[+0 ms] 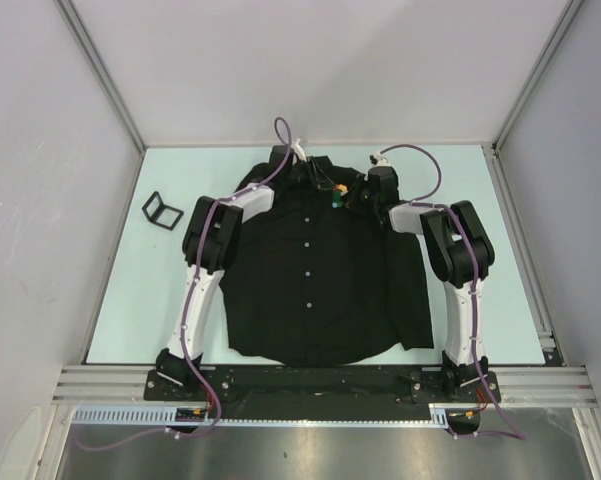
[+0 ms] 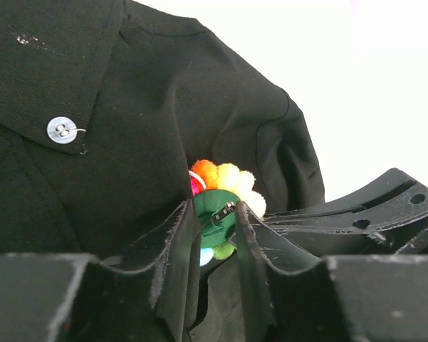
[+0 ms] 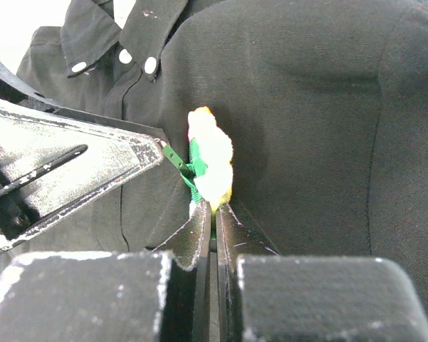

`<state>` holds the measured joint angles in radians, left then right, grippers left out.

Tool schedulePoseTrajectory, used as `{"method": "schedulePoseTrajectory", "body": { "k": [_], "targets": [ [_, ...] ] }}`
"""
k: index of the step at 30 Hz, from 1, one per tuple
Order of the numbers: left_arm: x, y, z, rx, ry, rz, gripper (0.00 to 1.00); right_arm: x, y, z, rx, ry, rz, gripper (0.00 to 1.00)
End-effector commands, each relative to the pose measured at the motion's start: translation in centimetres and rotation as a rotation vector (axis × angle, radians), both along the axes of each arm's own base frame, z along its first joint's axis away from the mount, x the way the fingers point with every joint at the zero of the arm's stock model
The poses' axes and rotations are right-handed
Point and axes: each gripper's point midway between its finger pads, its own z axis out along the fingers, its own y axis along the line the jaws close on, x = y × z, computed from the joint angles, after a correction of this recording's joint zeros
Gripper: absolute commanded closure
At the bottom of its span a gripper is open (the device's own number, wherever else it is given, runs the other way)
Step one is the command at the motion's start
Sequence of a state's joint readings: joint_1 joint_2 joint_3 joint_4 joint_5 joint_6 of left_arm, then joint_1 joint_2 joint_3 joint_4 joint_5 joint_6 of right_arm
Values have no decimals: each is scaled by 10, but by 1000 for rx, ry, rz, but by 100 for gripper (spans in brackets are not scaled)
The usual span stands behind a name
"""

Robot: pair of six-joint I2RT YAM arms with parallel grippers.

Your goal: Remove the brooch from the garment

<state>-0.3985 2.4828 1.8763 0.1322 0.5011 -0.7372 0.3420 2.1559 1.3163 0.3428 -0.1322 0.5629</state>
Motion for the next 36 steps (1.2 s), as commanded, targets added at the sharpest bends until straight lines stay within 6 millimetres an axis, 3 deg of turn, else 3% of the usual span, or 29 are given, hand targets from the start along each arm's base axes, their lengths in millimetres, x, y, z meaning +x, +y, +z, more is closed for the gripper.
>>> {"method": "schedulePoseTrajectory", "body": {
  "k": [1, 3, 5, 7, 9, 13, 16, 18, 23, 29, 36],
  "targets": [
    [5, -9, 26, -46, -51, -3, 65, -8, -14, -17, 1, 75, -20, 100],
    [2, -11, 37, -57, -74, -15, 54, -9, -13, -18, 16, 79, -14, 100],
    [-1, -12, 39, -56, -97, -31, 32, -9, -14, -17, 29, 80, -12, 100],
    [-5, -14, 44, -57, -117, -49, 28, -8, -15, -19, 34, 85, -17, 100],
    [-7, -15, 44, -55, -118, -53, 32, -9, -15, -21, 44, 93, -16, 100],
    [-8, -15, 40, -62, -97, -45, 56, -8, -18, -23, 64, 101, -21, 100],
    [-10, -13, 40, -68, -95, -37, 65, -7, -19, -25, 87, 105, -24, 100],
    [-11, -13, 43, -70, -101, -36, 65, -8, -19, -26, 104, 115, -23, 100],
    [-14, -10, 45, -65, -117, -37, 52, -7, -20, -28, 123, 119, -24, 100],
    [-11, -13, 36, -62, -85, -37, 66, -6, -19, -27, 137, 114, -18, 100],
    [-8, -13, 15, -38, -19, -20, 74, -4, -16, -24, 158, 98, -5, 97]
  ]
}}
